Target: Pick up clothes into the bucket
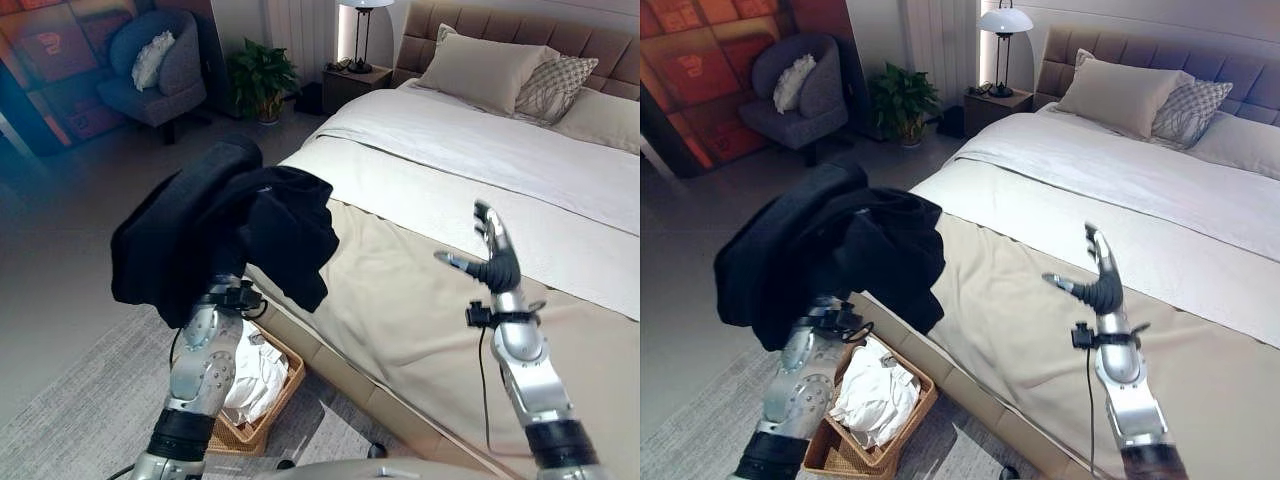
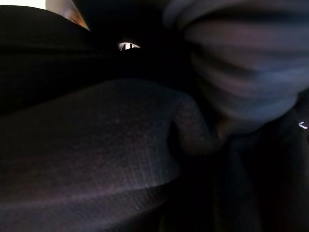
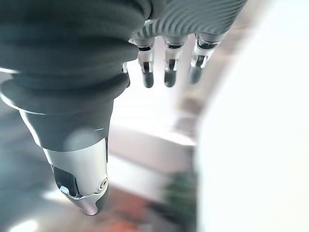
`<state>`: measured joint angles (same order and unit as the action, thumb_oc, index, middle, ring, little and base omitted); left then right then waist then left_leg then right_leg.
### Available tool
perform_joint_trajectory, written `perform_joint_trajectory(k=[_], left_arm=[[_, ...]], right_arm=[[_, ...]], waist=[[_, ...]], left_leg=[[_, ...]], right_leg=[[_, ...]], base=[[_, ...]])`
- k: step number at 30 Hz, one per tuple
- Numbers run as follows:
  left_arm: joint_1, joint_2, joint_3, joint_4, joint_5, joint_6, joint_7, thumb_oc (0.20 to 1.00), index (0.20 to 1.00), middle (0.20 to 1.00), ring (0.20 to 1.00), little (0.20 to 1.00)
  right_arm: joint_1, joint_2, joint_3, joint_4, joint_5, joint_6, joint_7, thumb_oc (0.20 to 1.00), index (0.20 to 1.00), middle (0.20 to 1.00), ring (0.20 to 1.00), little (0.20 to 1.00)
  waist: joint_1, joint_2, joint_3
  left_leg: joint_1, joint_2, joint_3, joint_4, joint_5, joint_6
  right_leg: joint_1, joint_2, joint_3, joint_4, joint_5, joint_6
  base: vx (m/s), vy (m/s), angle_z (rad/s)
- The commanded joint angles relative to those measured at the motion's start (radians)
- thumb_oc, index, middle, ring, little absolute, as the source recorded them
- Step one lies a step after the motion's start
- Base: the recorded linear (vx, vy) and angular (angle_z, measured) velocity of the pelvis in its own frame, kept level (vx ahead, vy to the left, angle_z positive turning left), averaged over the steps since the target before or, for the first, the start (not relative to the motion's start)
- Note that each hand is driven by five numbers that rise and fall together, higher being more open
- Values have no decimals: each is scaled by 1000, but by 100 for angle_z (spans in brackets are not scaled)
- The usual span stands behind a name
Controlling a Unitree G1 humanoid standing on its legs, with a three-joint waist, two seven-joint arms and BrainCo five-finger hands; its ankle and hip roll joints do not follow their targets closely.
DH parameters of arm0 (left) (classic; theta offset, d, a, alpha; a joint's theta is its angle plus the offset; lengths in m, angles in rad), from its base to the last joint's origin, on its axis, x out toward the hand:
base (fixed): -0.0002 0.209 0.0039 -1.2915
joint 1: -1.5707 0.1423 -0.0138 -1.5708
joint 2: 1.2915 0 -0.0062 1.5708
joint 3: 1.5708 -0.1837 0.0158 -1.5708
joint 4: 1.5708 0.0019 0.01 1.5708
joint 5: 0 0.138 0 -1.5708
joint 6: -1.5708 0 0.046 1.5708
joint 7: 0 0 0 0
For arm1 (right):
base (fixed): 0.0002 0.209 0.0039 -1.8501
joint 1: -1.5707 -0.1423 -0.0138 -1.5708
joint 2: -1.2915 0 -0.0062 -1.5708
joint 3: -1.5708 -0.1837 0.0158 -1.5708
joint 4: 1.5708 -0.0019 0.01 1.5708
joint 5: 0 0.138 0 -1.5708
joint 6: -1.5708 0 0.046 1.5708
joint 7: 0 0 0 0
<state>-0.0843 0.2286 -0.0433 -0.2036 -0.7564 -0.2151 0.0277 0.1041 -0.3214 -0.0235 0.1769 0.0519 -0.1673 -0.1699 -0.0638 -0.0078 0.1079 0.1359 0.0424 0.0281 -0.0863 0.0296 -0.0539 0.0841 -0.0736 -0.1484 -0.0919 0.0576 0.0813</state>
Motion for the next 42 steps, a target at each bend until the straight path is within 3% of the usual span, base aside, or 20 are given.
perform_joint_trajectory(k=[1, 2, 3, 4, 5, 10, 11, 13, 14, 16, 17, 18, 20, 21, 23, 25, 26, 31, 37, 42], left_arm=[[-67, -19, 48, -67, -129, -100, -36, 200, 200, 200, 200, 200], [-67, -19, 49, -66, -131, -100, -39, 200, 200, 200, 200, 200], [-66, -65, 52, -44, -227, -121, -25, 200, 200, 200, 200, 200], [-69, -109, 29, -47, -362, -99, -59, 200, 200, 200, 200, 200], [-67, -136, 22, -31, -405, -126, -43, 200, 200, 200, 200, 200], [-68, -209, -3, -69, -647, -122, -97, 200, 200, 200, 200, 200], [-48, -151, 35, -1, -512, -163, -37, 200, 200, 200, 200, 200], [-49, -121, 62, 11, -434, -178, 3, 200, 200, 200, 200, 200], [-52, -78, 97, 31, -303, -187, 61, 200, 200, 200, 200, 200], [-1, 161, 243, 24, 391, -178, 264, 200, 200, 200, 200, 200], [0, 160, 243, 23, 393, -177, 266, 200, 200, 200, 200, 200], [18, 342, 290, 54, 836, -95, 450, 200, 200, 200, 200, 200], [58, 375, 324, 46, 926, -123, 483, 200, 200, 200, 200, 200], [58, 417, 338, 50, 981, -108, 495, 200, 200, 200, 200, 200], [72, 337, 345, 54, 859, -154, 502, 200, 200, 200, 200, 200], [69, 317, 352, 64, 817, -165, 491, 200, 200, 200, 200, 200], [59, 244, 345, 83, 658, -197, 439, 200, 200, 200, 200, 200], [60, 184, 347, 122, 473, -191, 354, 200, 200, 200, 200, 200], [70, 162, 366, 188, 373, -180, 315, 200, 200, 200, 200, 200], [79, 182, 373, 237, 388, -173, 312, 200, 200, 200, 200, 200]], right_arm=[[-9, 7, -17, 11, 24, -2, 20, 1000, 1000, 1000, 1000, 1000], [-9, 6, -16, 13, 24, -3, 20, 1000, 1000, 1000, 1000, 1000], [8, 11, -8, 81, 0, 11, 14, 1000, 1000, 1000, 1000, 1000], [5, 7, 2, 126, -14, 15, 9, 1000, 1000, 1000, 1000, 1000], [4, 9, 12, 158, -36, 25, 0, 1000, 1000, 1000, 1000, 1000], [-9, 11, 39, 271, -111, 45, -44, 1000, 1000, 1000, 1000, 1000], [-11, -7, 46, 288, -149, 52, -49, 1000, 1000, 1000, 1000, 1000], [-10, -16, 64, 285, -155, 43, -42, 1000, 1000, 1000, 1000, 1000], [-5, -21, 73, 293, -154, 41, -41, 1000, 1000, 1000, 1000, 1000], [-16, -46, 85, 375, -139, 13, -41, 1000, 1000, 1000, 1000, 1000], [-16, -45, 86, 376, -139, 13, -41, 1000, 1000, 1000, 1000, 1000], [-21, -63, 91, 368, -144, -1, -47, 1000, 1000, 1000, 1000, 1000], [-15, -66, 87, 364, -140, -22, -47, 1000, 1000, 1000, 1000, 1000], [-15, -72, 88, 366, -138, -29, -47, 1000, 1000, 1000, 1000, 1000], [-5, -62, 87, 350, -138, -33, -44, 1000, 1000, 1000, 1000, 1000], [-4, -65, 83, 348, -140, -30, -42, 1000, 1000, 1000, 1000, 1000], [-5, -64, 78, 348, -143, -24, -40, 1000, 1000, 1000, 1000, 1000], [-6, -64, 67, 359, -152, -4, -34, 1000, 1000, 1000, 1000, 1000], [-3, -65, 67, 383, -161, 7, -25, 1000, 1000, 1000, 1000, 1000], [-1, -71, 80, 417, -166, 10, -14, 1000, 1000, 1000, 1000, 1000]], waist=[[-4, -45, -32], [-4, -45, -32], [-6, -44, -30], [-8, -43, -29], [-9, -42, -26], [-11, -42, -23], [-5, -41, -24], [-2, -43, -23], [-1, -42, -24], [14, -41, -24], [13, -41, -28], [18, -41, -29], [21, -38, -32], [22, -34, -34], [23, -37, -36], [23, -36, -36], [23, -39, -38], [26, -40, -33], [30, -46, -23], [33, -54, 1]], left_leg=[[-43, -38, -76, 123, -106, 17], [-43, -37, -76, 123, -106, 17], [-44, -38, -77, 123, -107, 17], [-45, -39, -78, 124, -106, 18], [-46, -40, -81, 125, -106, 19], [-51, -43, -90, 128, -106, 19], [-51, -44, -91, 128, -107, 19], [-49, -44, -91, 128, -109, 19], [-50, -44, -90, 129, -110, 18], [-54, -46, -92, 135, -105, 14], [-51, -45, -93, 133, -111, 14], [-51, -45, -92, 135, -112, 11], [-49, -47, -90, 132, -113, 11], [-48, -48, -90, 132, -113, 11], [-46, -50, -89, 131, -113, 12], [-44, -50, -90, 131, -114, 12], [-44, -49, -90, 130, -114, 13], [-45, -47, -95, 129, -112, 14], [-53, -46, -99, 131, -110, 14], [-75, -48, -99, 147, -110, 14]], right_leg=[[34, -60, -16, 96, -80, 48], [34, -60, -16, 96, -80, 48], [33, -61, -16, 96, -79, 49], [32, -62, -17, 97, -79, 49], [31, -62, -17, 97, -79, 49], [29, -65, -20, 103, -83, 51], [29, -66, -22, 104, -85, 52], [30, -67, -20, 106, -86, 51], [28, -68, -17, 110, -86, 51], [27, -69, -18, 116, -83, 48], [29, -68, -18, 114, -90, 49], [31, -67, -18, 114, -91, 49], [32, -68, -23, 115, -92, 51], [32, -67, -24, 116, -92, 51], [34, -69, -28, 113, -92, 52], [36, -68, -29, 112, -91, 53], [37, -69, -29, 110, -90, 53], [36, -68, -29, 105, -88, 51], [30, -67, -26, 104, -85, 51], [9, -68, -23, 114, -80, 51]], base=[[0, 0, 0], [0, 0, 0], [0, 0, 0], [0, 0, 0], [0, 0, 0], [0, 0, 0], [0, 0, 0], [0, 0, 0], [0, 0, 0], [0, 0, 0], [44, 7, -6], [39, 5, -1], [15, 19, 8], [16, 23, 8], [12, 18, 8], [9, 6, 6], [0, 0, 0], [0, 0, 0], [0, 0, 0], [-44, 7, 0]])
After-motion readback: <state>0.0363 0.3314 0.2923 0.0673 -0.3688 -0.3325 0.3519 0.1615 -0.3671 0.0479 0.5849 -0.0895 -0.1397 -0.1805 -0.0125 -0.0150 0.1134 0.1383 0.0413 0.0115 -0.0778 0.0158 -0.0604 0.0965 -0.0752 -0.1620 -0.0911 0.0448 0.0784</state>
